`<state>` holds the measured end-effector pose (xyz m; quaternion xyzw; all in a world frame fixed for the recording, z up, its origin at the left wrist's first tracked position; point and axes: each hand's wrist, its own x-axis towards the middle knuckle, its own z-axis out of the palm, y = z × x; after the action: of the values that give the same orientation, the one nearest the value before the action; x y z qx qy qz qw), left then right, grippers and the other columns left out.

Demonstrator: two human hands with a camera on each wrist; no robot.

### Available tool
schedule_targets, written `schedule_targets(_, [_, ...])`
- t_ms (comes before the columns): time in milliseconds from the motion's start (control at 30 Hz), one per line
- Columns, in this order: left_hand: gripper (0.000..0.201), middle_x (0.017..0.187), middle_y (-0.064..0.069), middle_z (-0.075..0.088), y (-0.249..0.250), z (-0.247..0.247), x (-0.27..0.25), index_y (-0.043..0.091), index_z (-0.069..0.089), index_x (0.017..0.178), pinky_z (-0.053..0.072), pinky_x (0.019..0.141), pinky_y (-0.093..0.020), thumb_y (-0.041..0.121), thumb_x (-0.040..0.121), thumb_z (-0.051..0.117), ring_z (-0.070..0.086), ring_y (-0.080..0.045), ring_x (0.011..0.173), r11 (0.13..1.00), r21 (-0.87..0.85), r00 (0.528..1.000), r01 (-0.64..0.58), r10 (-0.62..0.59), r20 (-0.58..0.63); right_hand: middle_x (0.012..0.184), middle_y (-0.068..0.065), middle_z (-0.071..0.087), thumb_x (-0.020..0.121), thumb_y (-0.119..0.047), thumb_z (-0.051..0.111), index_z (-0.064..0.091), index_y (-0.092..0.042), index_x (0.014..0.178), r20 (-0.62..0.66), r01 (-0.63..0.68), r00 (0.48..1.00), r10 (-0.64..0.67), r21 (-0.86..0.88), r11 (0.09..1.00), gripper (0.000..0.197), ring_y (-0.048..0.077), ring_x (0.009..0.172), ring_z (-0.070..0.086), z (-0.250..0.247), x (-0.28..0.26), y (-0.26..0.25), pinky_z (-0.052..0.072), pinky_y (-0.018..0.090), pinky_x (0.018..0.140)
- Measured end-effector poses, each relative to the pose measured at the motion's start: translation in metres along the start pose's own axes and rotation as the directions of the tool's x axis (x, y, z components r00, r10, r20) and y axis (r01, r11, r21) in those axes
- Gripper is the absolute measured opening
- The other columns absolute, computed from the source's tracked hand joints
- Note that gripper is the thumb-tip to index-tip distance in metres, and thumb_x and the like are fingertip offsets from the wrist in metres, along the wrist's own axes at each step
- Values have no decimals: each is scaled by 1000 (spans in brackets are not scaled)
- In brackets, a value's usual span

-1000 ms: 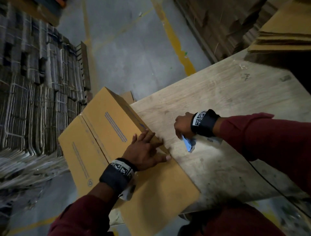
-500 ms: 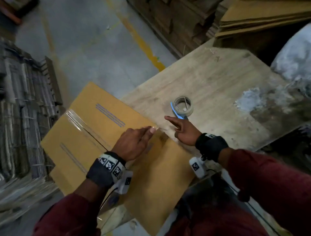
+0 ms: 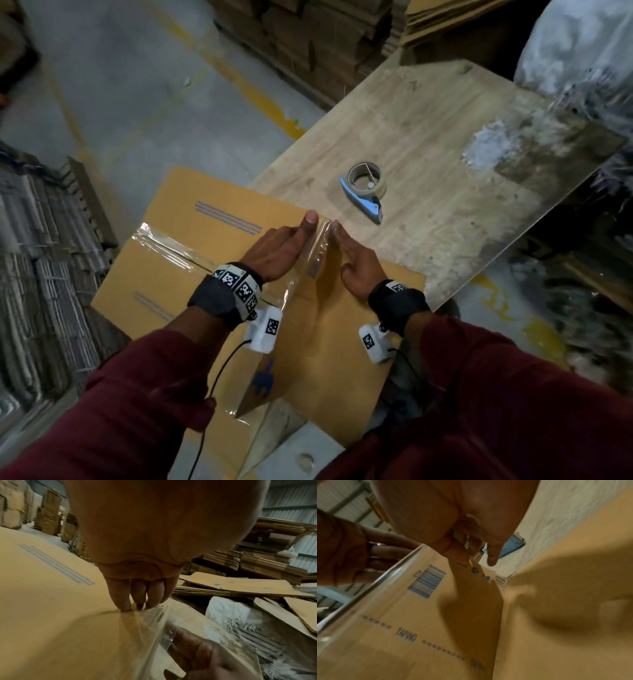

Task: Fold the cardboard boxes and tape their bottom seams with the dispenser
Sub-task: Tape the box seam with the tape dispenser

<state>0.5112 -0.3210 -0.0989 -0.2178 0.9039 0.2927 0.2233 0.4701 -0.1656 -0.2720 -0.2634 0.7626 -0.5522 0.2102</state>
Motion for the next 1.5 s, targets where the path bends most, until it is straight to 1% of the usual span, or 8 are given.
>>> schedule_targets(133, [127,129,-18,68,5,-1,-3,24,68,131,39,95,-40,103,66,-6,60,-32,117,1000,17,1000,-6,6,15,169,18,4,68,-28,34,19,-9,161,-19,-9,1000,6,-123,992,97,34,157,6,30,-5,-3,18,53,125])
schedule_targets(233, [101,113,-17,68,10,-1,-8,26,68,131,36,89,-37,86,85,0,61,-35,111,998,49,999,-33,32,22,169,18,-6,69,-21,42,13,-22,162,-32,-148,989,145,-169,975,98,37,156,4,34,-16,-22,12,49,126])
schedule_targets(367, [123,113,-14,70,7,-3,-5,25,72,124,39,92,-40,101,68,-8,61,-30,105,999,32,999,-30,29,28,170,10,3,70,-14,46,25,-35,160,-46,-92,995,84,-215,972,94,34,153,11,31,-39,-4,16,46,123])
schedule_targets(667, [111,126,-19,69,2,-2,4,28,70,127,39,93,-38,96,77,-2,61,-35,119,1000,16,1000,-22,22,22,169,17,1,66,-8,47,13,-5,162,-49,-16,999,11,-96,995,101,30,158,1,41,-4,-5,16,50,126])
schedule_targets(767, [86,112,-19,70,11,-3,1,25,70,108,37,86,-37,79,89,5,62,-35,106,997,73,999,-35,33,38,169,9,15,70,-15,51,45,-17,153,-55,56,996,-69,-210,976,83,26,157,11,50,-25,9,20,43,126])
schedule_targets(933, [130,127,-15,69,-1,-3,12,21,72,117,31,92,-35,105,61,-9,61,-29,116,1000,23,998,-8,7,59,126,-26,63,85,-68,66,69,-31,132,-199,-206,935,293,367,907,60,1,124,57,5,-19,-1,42,22,109])
schedule_targets(1167, [120,126,-13,71,-9,2,15,29,74,118,42,104,-43,106,66,-3,63,-31,120,997,-75,999,8,-4,46,107,-10,77,69,-49,87,81,-23,106,40,-184,982,184,392,901,46,2,105,69,-38,66,-13,53,33,104])
schedule_targets(1500, [120,151,10,55,-16,-1,15,40,61,141,24,126,-48,111,58,10,44,-11,145,955,-292,996,52,-27,89,89,-7,79,70,-28,93,83,-20,88,47,-146,989,138,298,943,21,9,91,73,-40,81,11,58,41,93])
